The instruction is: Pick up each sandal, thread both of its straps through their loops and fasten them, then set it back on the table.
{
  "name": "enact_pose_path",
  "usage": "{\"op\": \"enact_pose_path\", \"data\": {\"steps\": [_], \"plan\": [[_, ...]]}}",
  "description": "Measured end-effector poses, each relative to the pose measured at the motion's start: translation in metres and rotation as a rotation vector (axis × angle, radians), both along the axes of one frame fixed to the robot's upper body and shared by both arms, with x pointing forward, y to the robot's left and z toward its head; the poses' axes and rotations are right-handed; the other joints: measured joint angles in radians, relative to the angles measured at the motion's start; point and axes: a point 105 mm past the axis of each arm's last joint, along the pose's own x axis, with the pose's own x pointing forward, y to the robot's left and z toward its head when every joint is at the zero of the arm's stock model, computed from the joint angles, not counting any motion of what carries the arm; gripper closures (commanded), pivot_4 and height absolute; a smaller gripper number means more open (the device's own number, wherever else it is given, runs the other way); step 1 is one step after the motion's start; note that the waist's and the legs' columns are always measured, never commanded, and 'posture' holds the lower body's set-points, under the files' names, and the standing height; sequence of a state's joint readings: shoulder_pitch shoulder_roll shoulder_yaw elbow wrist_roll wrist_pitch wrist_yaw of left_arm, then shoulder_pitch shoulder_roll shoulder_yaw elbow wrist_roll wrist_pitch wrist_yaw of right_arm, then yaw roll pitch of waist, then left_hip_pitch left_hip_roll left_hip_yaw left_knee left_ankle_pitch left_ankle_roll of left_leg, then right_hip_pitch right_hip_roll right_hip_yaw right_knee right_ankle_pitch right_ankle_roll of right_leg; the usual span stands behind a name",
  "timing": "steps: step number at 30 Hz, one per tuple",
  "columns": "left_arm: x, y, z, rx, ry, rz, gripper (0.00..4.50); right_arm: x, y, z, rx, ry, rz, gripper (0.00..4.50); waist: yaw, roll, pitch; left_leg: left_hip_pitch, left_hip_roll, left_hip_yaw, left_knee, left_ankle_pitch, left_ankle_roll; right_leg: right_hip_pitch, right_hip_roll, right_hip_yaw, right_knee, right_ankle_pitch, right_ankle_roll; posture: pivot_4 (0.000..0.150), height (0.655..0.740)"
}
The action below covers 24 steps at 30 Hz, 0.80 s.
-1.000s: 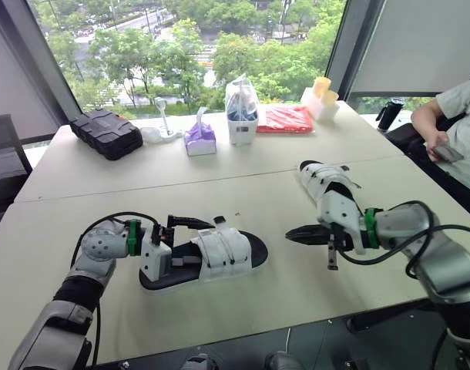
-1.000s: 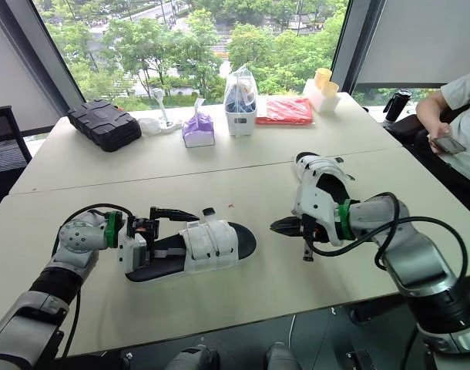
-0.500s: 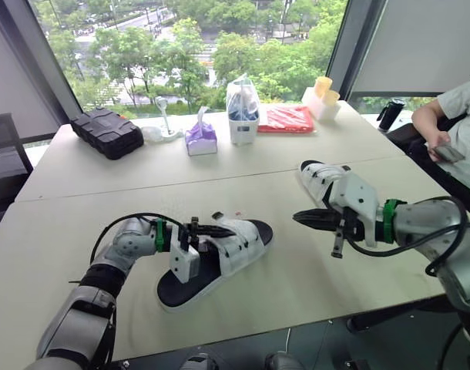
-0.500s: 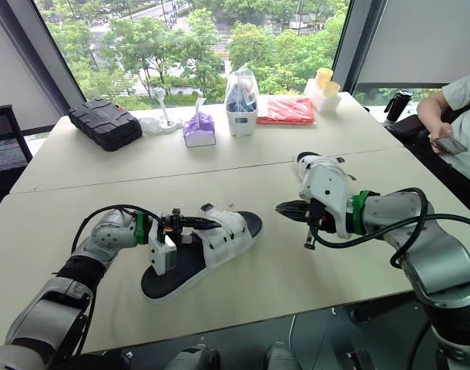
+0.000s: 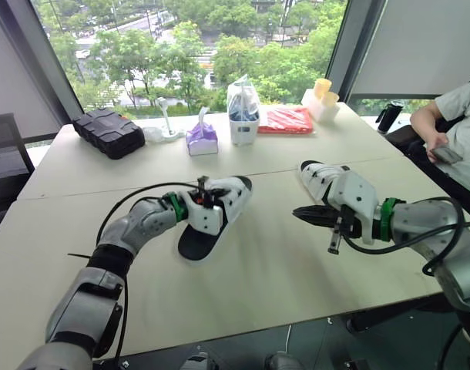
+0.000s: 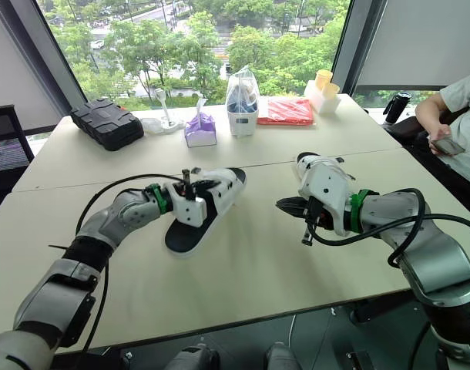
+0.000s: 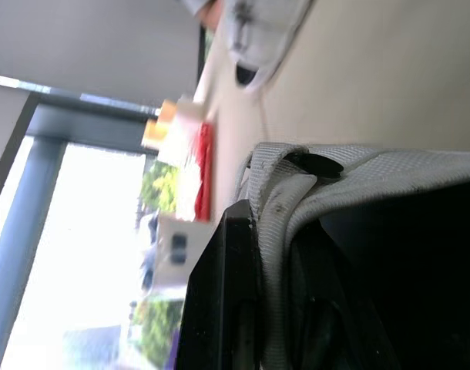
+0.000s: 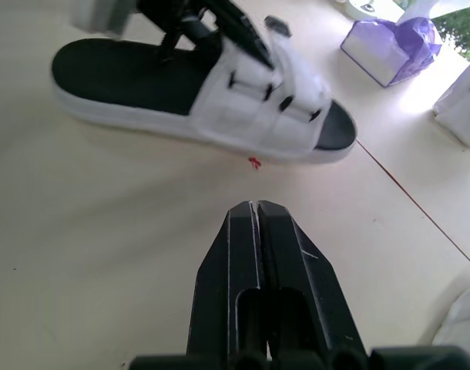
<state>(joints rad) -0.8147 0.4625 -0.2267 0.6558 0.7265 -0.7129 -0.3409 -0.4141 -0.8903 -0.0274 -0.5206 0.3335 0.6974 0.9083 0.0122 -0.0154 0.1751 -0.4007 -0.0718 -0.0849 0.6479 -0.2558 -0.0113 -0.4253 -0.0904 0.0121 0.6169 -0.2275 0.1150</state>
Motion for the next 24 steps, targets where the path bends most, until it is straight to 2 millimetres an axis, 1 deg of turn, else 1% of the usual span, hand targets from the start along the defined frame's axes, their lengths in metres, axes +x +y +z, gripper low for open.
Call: {"op": "enact_pose_path", "data": {"steps": [2, 4, 6, 8, 9, 11, 14, 19, 24], "plan": [[0.009, 0.007, -0.009, 0.023, 0.035, 0.078, 4.46, 0.001, 0.001, -0.001, -0.006, -0.003, 0.007, 4.50, -0.002, 0.000, 0.000, 0.000, 0.000, 0.000, 0.000, 0.000, 0.000, 0.000, 0.000, 0.000, 0.001, 0.000, 0.000, 0.150, 0.7400], [0.012, 0.011, -0.016, 0.026, 0.058, 0.106, 4.46, 0.002, 0.001, -0.002, -0.006, 0.000, 0.004, 4.50, -0.001, 0.000, 0.000, -0.001, 0.000, 0.000, 0.000, 0.000, 0.000, -0.001, 0.000, 0.000, 0.002, 0.000, 0.000, 0.150, 0.7400], [0.016, 0.013, -0.015, 0.021, 0.046, 0.141, 4.46, 0.003, 0.001, 0.000, -0.008, -0.007, 0.006, 4.50, 0.001, 0.000, 0.000, -0.001, 0.000, -0.001, 0.000, 0.000, 0.000, -0.002, 0.000, 0.000, 0.002, 0.000, 0.000, 0.150, 0.7400], [0.028, 0.019, -0.014, -0.007, 0.037, 0.229, 4.46, 0.004, 0.002, 0.001, -0.011, -0.020, 0.008, 4.50, 0.001, 0.000, 0.000, -0.001, 0.000, -0.001, 0.001, 0.000, 0.000, -0.001, 0.000, 0.000, 0.002, 0.000, 0.000, 0.150, 0.7400], [0.037, 0.024, -0.011, -0.035, 0.033, 0.298, 4.46, 0.005, 0.002, 0.000, -0.013, -0.017, 0.010, 4.50, 0.001, 0.000, 0.000, -0.001, 0.000, -0.001, 0.001, 0.000, 0.000, -0.001, 0.000, 0.000, 0.002, 0.000, 0.000, 0.150, 0.7400], [0.047, 0.031, -0.010, -0.067, 0.025, 0.387, 4.46, 0.005, 0.003, -0.003, -0.016, -0.008, 0.017, 4.50, -0.001, 0.000, 0.000, -0.001, 0.000, 0.000, 0.002, 0.000, 0.000, -0.001, 0.000, 0.000, 0.002, 0.001, 0.000, 0.150, 0.7400], [0.057, 0.036, -0.008, -0.091, 0.006, 0.473, 4.46, 0.006, 0.003, -0.005, -0.018, -0.001, 0.023, 4.50, 0.000, -0.001, 0.000, -0.002, 0.000, 0.000, 0.002, 0.000, 0.000, -0.002, 0.000, 0.000, 0.002, 0.001, 0.001, 0.150, 0.7400], [0.066, 0.042, -0.007, -0.069, -0.006, 0.542, 4.46, 0.006, 0.004, -0.003, -0.019, -0.008, 0.029, 4.50, 0.000, -0.001, 0.000, -0.002, 0.000, 0.000, 0.002, 0.000, 0.001, -0.002, 0.000, 0.000, 0.002, 0.001, 0.001, 0.150, 0.7400], [0.069, 0.042, -0.008, -0.063, 0.004, 0.555, 4.46, 0.007, 0.004, -0.003, -0.019, -0.007, 0.029, 4.50, 0.001, -0.001, 0.000, -0.002, 0.000, 0.000, 0.002, 0.000, 0.000, -0.002, 0.000, 0.000, 0.003, 0.002, 0.001, 0.150, 0.7400]]}}
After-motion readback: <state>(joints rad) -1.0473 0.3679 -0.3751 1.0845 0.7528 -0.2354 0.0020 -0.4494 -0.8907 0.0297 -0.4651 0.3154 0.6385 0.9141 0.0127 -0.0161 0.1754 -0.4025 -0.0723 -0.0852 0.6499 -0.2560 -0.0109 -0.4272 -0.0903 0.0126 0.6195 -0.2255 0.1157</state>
